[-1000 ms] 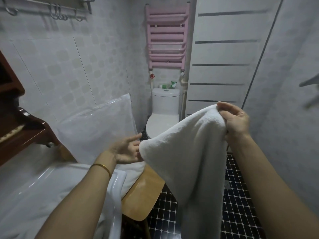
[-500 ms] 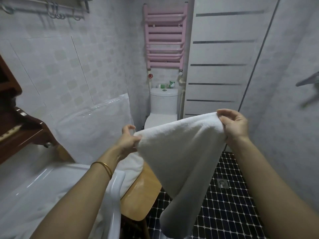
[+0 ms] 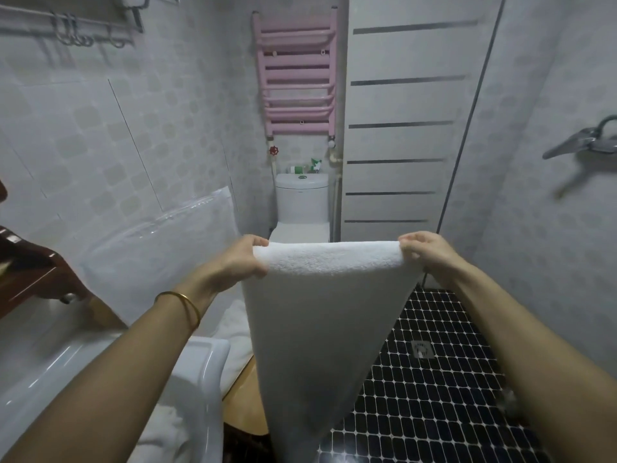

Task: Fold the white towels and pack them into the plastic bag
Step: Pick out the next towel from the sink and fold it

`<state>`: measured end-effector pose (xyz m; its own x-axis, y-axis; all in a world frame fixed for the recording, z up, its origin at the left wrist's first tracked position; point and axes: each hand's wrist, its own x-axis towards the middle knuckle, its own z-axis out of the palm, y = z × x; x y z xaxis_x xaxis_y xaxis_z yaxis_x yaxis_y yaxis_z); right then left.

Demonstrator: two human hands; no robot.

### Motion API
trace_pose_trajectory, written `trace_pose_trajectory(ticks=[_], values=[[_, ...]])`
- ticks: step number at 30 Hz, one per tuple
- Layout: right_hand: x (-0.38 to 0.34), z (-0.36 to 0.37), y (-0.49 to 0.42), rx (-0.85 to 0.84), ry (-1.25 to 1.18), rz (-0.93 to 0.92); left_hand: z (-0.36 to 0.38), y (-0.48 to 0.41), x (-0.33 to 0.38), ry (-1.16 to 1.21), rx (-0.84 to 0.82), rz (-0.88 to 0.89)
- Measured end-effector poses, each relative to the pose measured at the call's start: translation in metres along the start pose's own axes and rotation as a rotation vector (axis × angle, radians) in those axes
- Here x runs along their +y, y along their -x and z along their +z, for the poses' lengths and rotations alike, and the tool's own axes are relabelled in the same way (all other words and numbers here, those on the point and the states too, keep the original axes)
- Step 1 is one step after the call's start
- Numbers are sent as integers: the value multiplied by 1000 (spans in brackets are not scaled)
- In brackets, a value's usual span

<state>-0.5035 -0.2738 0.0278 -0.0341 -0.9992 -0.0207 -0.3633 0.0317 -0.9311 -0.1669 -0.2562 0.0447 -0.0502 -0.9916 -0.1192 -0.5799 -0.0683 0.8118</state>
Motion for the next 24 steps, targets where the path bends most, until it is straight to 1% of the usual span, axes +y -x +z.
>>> trace_pose_trajectory(ticks=[1, 3, 6, 9, 11, 12, 14, 16, 17, 18, 19, 21, 22, 24], values=[[2, -2, 3, -79, 24, -1, -1, -2, -1, -109, 4, 8], [7, -5, 5, -153, 175, -24, -2, -5, -4, -286, 55, -6], [8, 1, 4, -143, 462, -94, -1, -8, -5, -441, 149, -45], [8, 6, -2, -196, 658, -173, -2, -8, -3, -605, 211, 27], [7, 6, -5, -201, 752, -164, -3, -6, -2, -711, 230, 64], [6, 5, -5, -190, 776, -151, -3, -5, -2, -759, 235, 81], [8, -1, -8, -170, 738, -134, -5, -3, 0, -824, 261, 96], [11, -8, -7, -165, 575, -127, -10, -1, 1, -841, 283, 106], [15, -10, -6, -148, 437, -117, -15, 0, 1, -824, 278, 141], [19, -12, -4, -113, 272, -105, -19, -1, 1, -748, 260, 181], [23, -12, -2, -65, 109, -90, -22, -1, -1, -609, 248, 208], [31, -9, 0, 8, -157, -51, -23, -3, -6, -279, 283, 191], [33, -5, 1, 36, -234, -32, -21, -5, -9, -137, 310, 138], [31, 1, 0, 115, -239, -42, -11, -10, -14, 119, 327, -9]])
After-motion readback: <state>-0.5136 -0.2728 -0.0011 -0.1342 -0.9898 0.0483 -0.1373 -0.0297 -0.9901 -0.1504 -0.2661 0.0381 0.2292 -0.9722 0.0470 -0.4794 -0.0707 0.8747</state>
